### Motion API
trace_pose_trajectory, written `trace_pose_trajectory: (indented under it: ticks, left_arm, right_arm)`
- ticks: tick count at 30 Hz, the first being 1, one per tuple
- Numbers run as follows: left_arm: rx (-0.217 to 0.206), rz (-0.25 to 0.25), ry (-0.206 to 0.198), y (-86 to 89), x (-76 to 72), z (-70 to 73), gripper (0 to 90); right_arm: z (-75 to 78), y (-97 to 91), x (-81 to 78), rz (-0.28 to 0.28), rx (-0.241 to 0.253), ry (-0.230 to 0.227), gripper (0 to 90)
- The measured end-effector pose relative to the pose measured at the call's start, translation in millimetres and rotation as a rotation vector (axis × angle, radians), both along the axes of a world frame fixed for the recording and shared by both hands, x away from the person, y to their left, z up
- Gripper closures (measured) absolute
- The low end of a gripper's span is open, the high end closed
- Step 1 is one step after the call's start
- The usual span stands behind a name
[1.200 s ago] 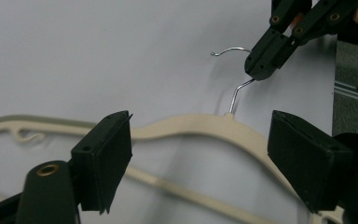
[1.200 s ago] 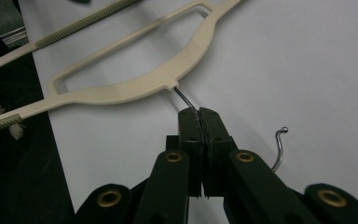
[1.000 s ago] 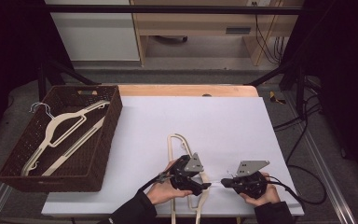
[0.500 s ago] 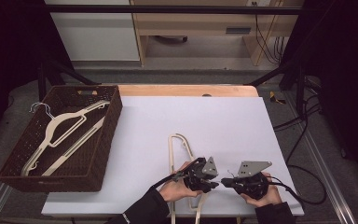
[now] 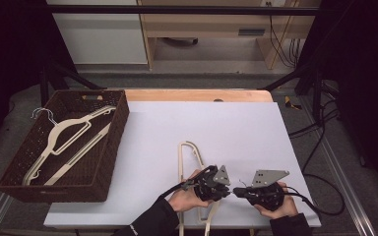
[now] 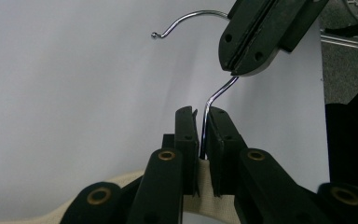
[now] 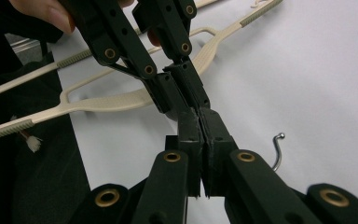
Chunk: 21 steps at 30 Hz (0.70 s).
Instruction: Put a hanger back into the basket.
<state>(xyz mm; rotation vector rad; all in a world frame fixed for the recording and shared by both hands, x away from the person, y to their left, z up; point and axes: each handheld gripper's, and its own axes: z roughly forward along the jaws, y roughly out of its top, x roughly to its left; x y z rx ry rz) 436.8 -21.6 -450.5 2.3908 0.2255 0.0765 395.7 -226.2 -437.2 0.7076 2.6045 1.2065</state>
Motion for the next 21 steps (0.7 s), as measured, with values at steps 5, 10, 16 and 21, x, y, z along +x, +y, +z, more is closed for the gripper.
trace_pose_trajectory:
  ticks: [5, 10, 16, 21]
  left_arm:
    - [0.002, 0.004, -0.014, 3.5, -0.8, 4.0, 83.2]
    - [-0.011, 0.010, -0.053, 11.8, -1.2, 14.4, 83.8]
    - [-0.033, 0.041, -0.091, 27.9, 1.5, 29.5, 88.7]
    - [-0.072, 0.093, -0.097, 44.0, 6.9, 41.5, 88.8]
  right_arm:
    - [1.5, -1.1, -0.6, -0.006, 0.014, -0.005, 86.2]
    - [9.9, -5.0, -4.4, -0.029, 0.105, -0.031, 76.2]
    - [24.0, -4.4, -10.1, -0.071, 0.198, -0.042, 63.1]
    - [25.6, 2.7, -9.5, -0.122, 0.198, -0.028, 53.5]
